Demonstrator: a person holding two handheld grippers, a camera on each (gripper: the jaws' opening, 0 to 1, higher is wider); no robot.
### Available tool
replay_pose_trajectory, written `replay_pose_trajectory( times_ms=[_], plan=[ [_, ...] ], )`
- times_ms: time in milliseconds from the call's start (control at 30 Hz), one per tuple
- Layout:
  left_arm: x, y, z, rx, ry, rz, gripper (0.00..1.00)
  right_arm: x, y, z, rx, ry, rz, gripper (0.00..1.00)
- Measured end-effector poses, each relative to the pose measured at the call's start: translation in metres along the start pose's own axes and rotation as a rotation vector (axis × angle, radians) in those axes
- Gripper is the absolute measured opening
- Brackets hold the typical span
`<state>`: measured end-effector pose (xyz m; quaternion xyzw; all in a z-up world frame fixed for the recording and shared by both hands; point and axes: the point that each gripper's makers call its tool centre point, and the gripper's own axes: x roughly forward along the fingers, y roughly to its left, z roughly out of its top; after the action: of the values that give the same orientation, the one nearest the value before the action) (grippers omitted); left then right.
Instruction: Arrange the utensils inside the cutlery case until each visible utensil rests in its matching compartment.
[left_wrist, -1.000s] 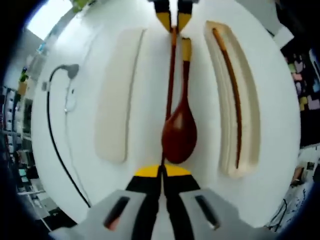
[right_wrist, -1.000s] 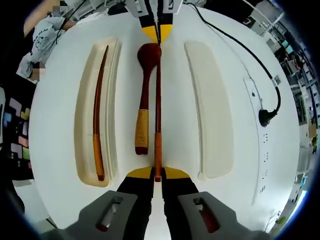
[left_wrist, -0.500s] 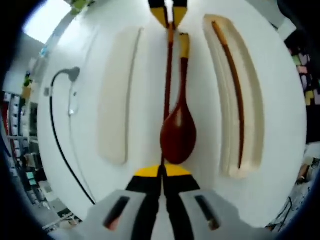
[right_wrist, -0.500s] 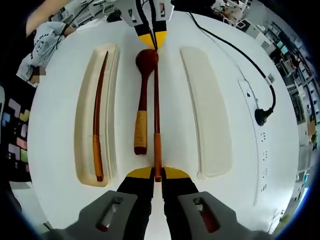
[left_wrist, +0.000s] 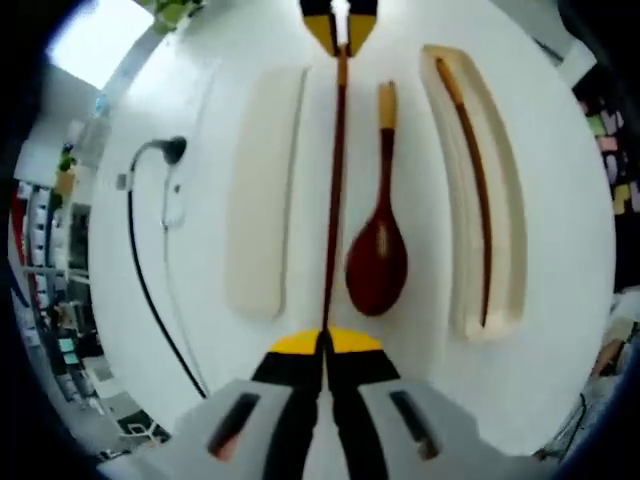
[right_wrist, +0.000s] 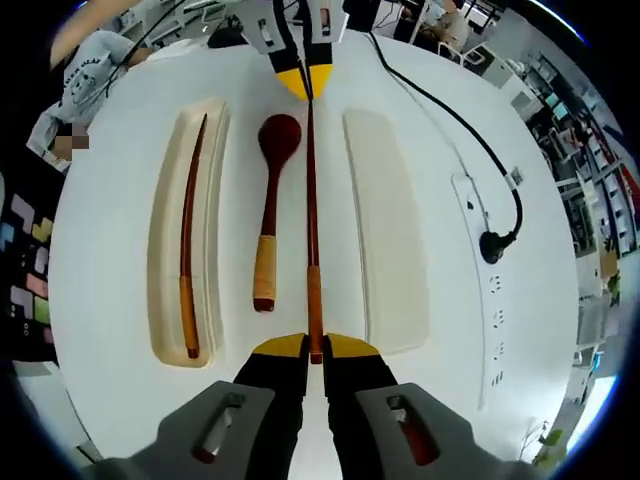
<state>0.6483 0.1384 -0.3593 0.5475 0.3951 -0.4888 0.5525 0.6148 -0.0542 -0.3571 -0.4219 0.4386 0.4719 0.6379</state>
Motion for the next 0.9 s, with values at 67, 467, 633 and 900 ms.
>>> replay_pose_trajectory(
  times_ms=[67,467,633,900],
  plan=[
    [-0.005,-0.003,0.000,0.003,-0.007,-0.005,0.00,-0.003,0.001,0.001,0.000,-0.006,0.001,0.04],
    [-0.023,-0.037,0.006,0.020,-0.018,-0.061,0.00,-0.024,0.023,0.001,0.016,-0.035,0.017,0.04],
    [-0.029,-0.059,0.007,0.010,-0.029,-0.103,0.00,-0.037,0.040,0.001,0.025,-0.065,0.027,0.05],
    [-0.032,-0.077,0.009,0.018,-0.055,-0.146,0.00,-0.039,0.065,-0.003,0.014,-0.075,0.080,0.05]
  ],
)
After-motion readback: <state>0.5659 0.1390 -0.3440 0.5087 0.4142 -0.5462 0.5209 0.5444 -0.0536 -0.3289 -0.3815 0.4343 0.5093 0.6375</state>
